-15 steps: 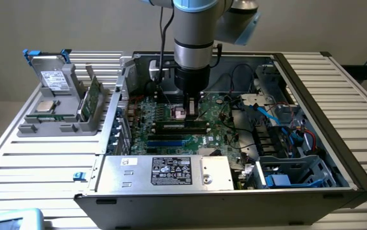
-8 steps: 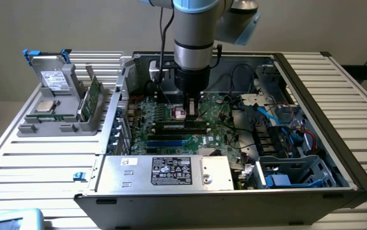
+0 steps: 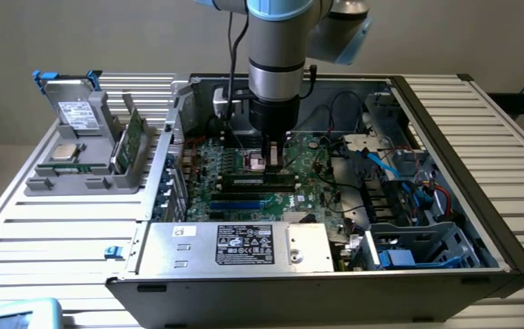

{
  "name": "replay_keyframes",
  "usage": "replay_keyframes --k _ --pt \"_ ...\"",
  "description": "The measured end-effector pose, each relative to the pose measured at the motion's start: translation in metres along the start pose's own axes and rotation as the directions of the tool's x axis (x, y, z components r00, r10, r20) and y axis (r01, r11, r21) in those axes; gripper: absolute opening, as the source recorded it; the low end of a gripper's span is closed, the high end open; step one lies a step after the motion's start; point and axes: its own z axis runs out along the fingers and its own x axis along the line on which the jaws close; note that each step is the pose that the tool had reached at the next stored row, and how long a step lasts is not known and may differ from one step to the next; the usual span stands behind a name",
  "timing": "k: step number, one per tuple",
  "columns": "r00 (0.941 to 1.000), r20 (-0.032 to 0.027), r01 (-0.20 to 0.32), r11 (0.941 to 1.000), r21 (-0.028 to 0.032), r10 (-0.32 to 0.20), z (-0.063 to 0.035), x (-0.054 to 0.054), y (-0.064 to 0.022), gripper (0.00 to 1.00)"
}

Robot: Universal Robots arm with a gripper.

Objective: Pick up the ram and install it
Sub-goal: 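Insert the ram into the slot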

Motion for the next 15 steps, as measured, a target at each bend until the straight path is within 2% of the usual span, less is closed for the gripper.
replay_keyframes --k 12,15 --pt "1.0000 0.0001 0.000 1.0000 0.0001 0.000 -0.0016 0.0009 -0.0001 0.13" --pt "1.0000 -0.0019 0.000 1.0000 0.0001 0.000 -0.0012 0.0009 -0.0001 0.13"
